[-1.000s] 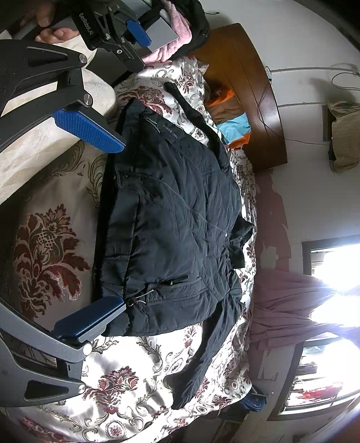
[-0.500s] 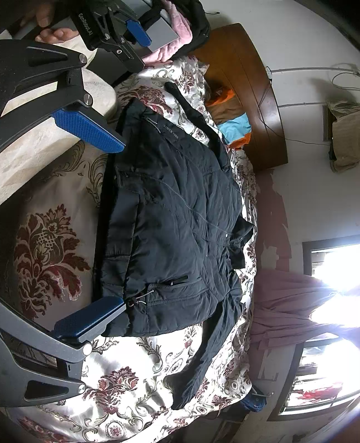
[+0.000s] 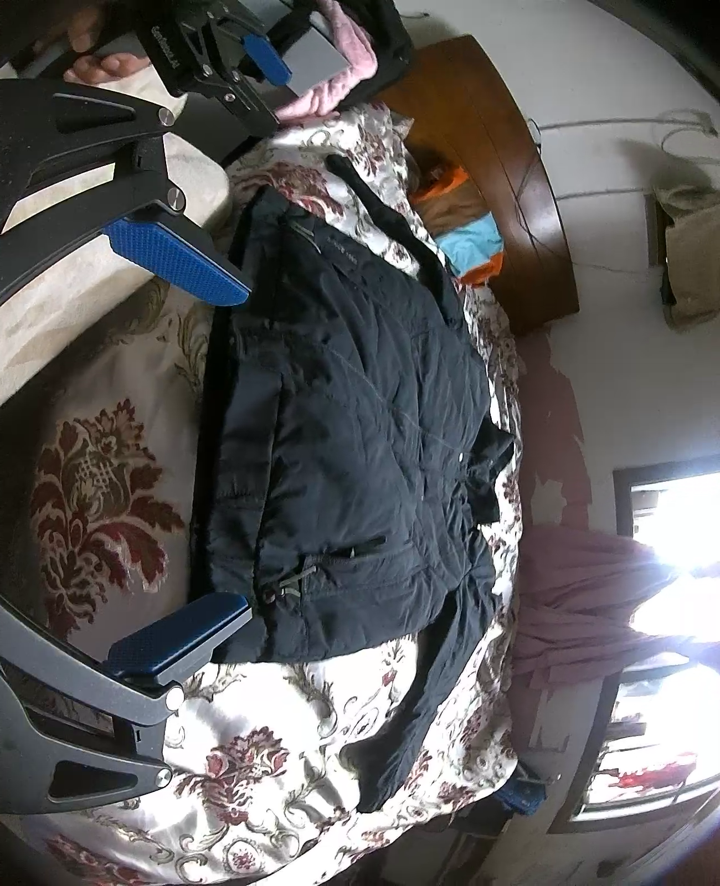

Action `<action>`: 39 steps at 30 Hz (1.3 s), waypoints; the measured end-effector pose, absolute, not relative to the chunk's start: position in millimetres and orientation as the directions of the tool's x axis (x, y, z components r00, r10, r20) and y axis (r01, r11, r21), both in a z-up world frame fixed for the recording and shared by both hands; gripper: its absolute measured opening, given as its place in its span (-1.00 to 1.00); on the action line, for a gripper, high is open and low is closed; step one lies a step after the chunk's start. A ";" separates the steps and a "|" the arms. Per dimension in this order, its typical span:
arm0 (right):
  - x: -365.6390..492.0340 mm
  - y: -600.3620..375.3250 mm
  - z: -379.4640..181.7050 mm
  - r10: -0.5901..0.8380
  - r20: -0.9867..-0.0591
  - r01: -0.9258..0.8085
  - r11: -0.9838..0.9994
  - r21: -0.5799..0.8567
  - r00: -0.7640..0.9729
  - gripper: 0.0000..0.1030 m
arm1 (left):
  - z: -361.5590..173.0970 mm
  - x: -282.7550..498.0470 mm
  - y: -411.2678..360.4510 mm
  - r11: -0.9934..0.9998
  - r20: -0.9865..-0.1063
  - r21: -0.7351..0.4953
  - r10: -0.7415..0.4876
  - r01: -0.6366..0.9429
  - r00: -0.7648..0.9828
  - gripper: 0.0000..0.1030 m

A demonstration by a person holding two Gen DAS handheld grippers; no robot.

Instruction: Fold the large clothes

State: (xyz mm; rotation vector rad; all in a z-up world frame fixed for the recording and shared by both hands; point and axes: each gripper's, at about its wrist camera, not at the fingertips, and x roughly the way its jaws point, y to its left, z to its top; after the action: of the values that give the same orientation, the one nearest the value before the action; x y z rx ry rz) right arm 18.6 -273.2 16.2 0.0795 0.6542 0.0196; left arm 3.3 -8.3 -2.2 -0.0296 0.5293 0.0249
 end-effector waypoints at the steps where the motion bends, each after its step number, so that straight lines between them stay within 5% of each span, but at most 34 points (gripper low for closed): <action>1: 19.5 -277.3 18.3 0.026 -0.601 0.023 0.997 0.074 0.799 0.98 | -3.1 5.1 -8.4 0.999 -0.517 -0.016 0.024 -0.037 0.856 0.99; 16: 48.9 -352.3 53.3 -0.199 -0.508 0.227 0.974 -0.008 0.838 0.98 | 24.1 51.6 -19.2 0.996 -0.558 0.051 0.089 -0.074 0.825 0.99; 39: 139.1 -475.7 -18.7 -0.369 -0.610 0.461 0.887 -0.007 0.701 0.98 | 31.2 214.9 -128.9 0.972 -0.601 0.229 0.104 0.046 0.792 0.99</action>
State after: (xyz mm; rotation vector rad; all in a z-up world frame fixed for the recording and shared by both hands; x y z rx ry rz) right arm 139.1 -475.7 -18.7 0.1504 0.6456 -0.4640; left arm 214.9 -128.9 31.2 0.2377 0.6573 0.0318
